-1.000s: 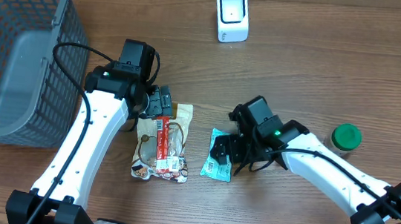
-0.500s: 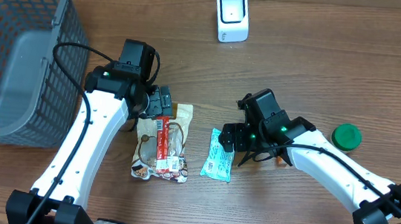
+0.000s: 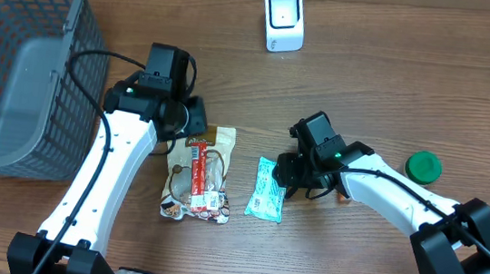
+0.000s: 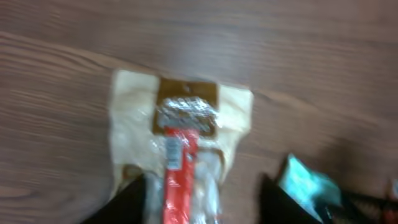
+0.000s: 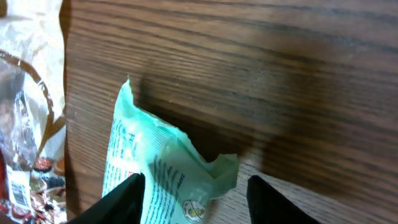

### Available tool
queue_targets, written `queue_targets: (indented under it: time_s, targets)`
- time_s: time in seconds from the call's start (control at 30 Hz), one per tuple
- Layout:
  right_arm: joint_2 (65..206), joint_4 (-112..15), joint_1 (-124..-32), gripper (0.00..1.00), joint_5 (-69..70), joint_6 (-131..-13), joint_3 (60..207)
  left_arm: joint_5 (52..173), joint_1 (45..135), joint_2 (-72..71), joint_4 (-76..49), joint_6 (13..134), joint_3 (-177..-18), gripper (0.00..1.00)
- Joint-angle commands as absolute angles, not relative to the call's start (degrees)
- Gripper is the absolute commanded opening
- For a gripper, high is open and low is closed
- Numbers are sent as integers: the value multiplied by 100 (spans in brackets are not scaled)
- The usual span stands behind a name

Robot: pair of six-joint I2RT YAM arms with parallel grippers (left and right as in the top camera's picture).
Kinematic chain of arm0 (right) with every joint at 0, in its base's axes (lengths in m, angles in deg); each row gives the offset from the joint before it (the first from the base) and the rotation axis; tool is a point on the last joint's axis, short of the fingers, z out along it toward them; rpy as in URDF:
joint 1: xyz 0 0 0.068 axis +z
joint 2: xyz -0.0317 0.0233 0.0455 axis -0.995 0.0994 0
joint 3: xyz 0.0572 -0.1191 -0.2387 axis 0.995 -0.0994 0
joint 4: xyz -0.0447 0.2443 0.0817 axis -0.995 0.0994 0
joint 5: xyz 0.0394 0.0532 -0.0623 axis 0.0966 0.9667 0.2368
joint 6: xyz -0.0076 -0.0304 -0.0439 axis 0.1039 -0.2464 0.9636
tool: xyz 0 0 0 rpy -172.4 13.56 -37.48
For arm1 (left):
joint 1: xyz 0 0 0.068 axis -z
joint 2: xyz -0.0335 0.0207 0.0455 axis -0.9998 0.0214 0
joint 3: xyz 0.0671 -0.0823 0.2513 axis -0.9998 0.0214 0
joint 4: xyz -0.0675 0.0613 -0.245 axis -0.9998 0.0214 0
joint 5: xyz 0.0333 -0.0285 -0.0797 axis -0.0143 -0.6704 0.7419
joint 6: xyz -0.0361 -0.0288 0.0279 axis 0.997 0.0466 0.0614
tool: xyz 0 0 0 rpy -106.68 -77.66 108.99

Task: Scan the item barcode
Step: 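Move the left gripper to the wipes pack beside the right gripper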

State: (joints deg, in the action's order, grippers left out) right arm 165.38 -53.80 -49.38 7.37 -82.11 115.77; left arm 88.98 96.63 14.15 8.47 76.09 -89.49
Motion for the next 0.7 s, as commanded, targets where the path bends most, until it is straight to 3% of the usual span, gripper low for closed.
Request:
queue_targets:
  time_s: [0.0,0.2,0.37,0.43,0.6,0.67]
  targets:
    - [16582,-5417,-4927,52,770,-8261,11577,9750,9718,1472,1054,7438,-9014,43]
    - [16753,-5439,-4927,44,689,-8263,11577,9746,9993,1472,1524,7436,-8966,54]
    - [16877,-5463,-4927,27,658,-8348,11577,9693,10334,1472,1688,7436,-8960,55]
    - [16875,-5516,-4933,26,582,-8381,11577,9656,10472,1472,1677,7438,-8960,56]
    - [16875,-5566,-5228,9,425,-8834,11579,9658,10822,1472,1645,7508,-8960,58]
    - [16875,-5564,-5394,7,427,-8960,11579,9661,10931,1472,1645,7526,-8960,59]
